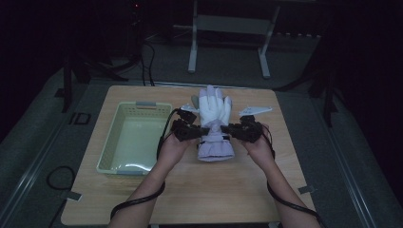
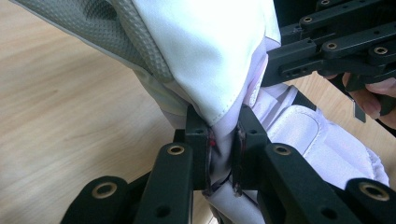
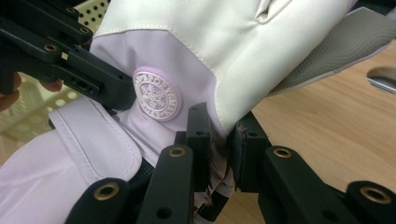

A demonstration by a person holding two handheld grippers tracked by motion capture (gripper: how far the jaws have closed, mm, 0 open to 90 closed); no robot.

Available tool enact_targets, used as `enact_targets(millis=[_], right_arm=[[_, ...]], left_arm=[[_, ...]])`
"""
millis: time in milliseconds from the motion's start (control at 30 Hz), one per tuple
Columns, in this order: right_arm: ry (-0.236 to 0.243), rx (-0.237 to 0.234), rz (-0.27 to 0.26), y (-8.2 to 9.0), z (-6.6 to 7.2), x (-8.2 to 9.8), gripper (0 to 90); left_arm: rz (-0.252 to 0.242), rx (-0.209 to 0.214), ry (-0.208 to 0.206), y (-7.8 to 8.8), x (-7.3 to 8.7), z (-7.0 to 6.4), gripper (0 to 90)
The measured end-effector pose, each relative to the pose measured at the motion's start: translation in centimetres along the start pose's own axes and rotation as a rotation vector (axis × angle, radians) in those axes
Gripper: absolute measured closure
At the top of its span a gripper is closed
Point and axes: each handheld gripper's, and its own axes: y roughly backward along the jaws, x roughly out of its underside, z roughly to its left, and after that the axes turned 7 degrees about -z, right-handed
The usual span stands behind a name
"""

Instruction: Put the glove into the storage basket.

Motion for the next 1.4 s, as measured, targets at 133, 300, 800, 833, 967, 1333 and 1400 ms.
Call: enact_targets(millis=[133, 300, 800, 833, 967, 1333, 1400], right_arm=[[0.002, -0.014, -0.012, -0.1, 0.8, -0.9, 79.2], [0.005, -0.038, -0.013, -0.6, 1.9, -1.7, 79.2], [0.023, -0.086, -0.023, -3.9, 5.6, -4.3, 79.1], [0.023, -0.088, -0.025, -4.2, 5.9, -4.5, 79.2], [0.028, -0.101, -0.017, -5.4, 6.9, -4.9, 79.1], [0.012, -0.14, -0.02, -8.9, 10.3, -6.5, 79.1], [0.013, -0.149, -0.022, -9.6, 11.1, -6.9, 79.2]], left_arm=[[0.01, -0.002, -0.006, 1.3, -0.5, 0.3, 79.9], [0.029, -0.004, -0.01, 3.0, -0.8, 0.8, 79.9], [0.052, -0.03, -0.02, 8.2, -0.6, 3.5, 79.9], [0.056, -0.031, -0.017, 8.5, -0.6, 3.8, 79.9], [0.074, -0.046, -0.016, 9.8, -0.3, 4.6, 79.9], [0.092, -0.078, -0.02, 14.2, 0.5, 7.2, 79.9], [0.099, -0.091, -0.017, 15.2, 0.6, 7.8, 79.8]])
